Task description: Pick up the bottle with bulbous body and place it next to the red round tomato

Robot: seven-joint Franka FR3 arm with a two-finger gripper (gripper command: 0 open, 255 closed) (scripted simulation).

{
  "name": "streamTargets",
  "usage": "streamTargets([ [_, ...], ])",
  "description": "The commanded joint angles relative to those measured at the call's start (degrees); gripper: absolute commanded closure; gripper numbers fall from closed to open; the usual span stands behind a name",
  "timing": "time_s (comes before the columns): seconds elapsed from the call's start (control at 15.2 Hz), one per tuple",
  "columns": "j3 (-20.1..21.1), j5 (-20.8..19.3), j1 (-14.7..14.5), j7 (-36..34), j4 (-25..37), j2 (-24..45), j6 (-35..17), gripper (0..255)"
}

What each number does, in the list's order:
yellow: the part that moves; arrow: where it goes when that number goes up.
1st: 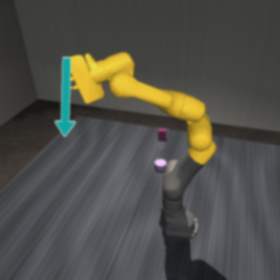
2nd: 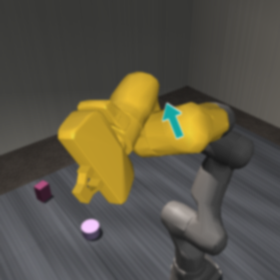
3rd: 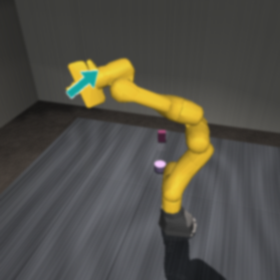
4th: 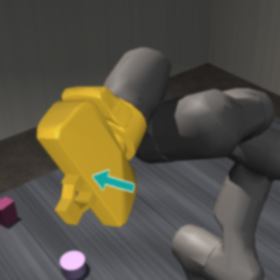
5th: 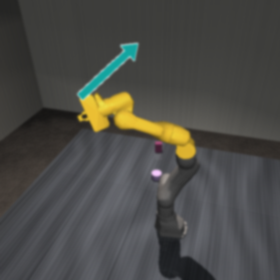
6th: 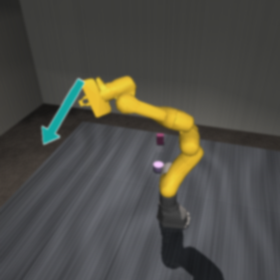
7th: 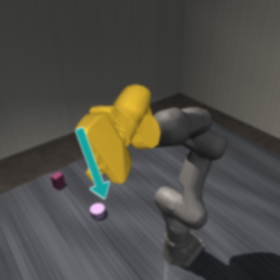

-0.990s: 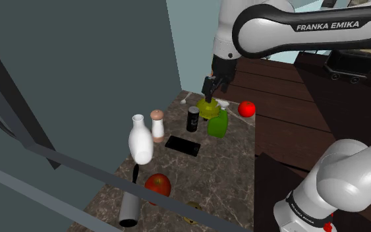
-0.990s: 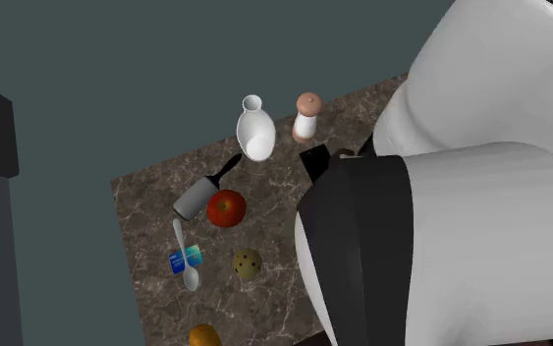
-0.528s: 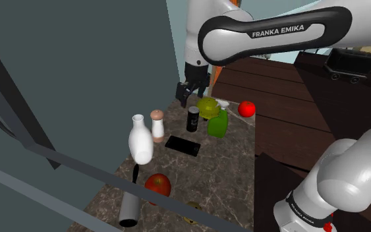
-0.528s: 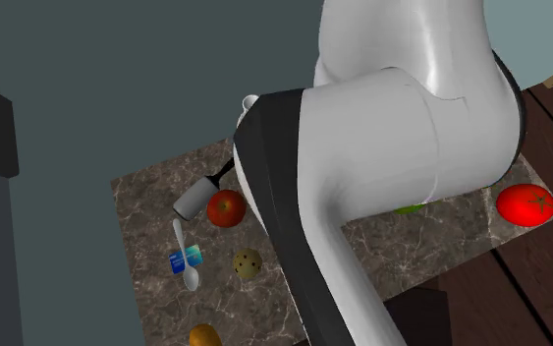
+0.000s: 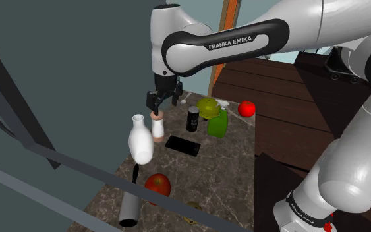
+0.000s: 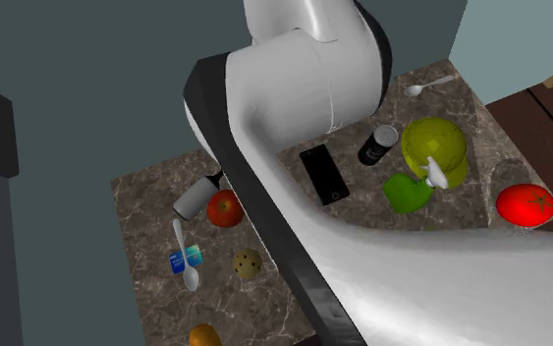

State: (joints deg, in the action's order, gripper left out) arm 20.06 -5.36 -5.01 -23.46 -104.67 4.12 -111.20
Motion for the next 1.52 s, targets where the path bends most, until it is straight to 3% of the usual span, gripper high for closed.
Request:
streamTargets([
  [0.0,0.6,-1.2,-0.9,-1.5,4.2,4.4,0.2,0],
  [0.46,1.2,-5.5,-5.9,-5.7,21.2,20.0,2.8,0],
  [0.99,0.8,-6.1,-5.8,-6.2,17.4,21.4,-2.3,0],
  [1.45,0.8,-6.1,-5.8,-6.2,17.5,21.4,-2.3,0],
])
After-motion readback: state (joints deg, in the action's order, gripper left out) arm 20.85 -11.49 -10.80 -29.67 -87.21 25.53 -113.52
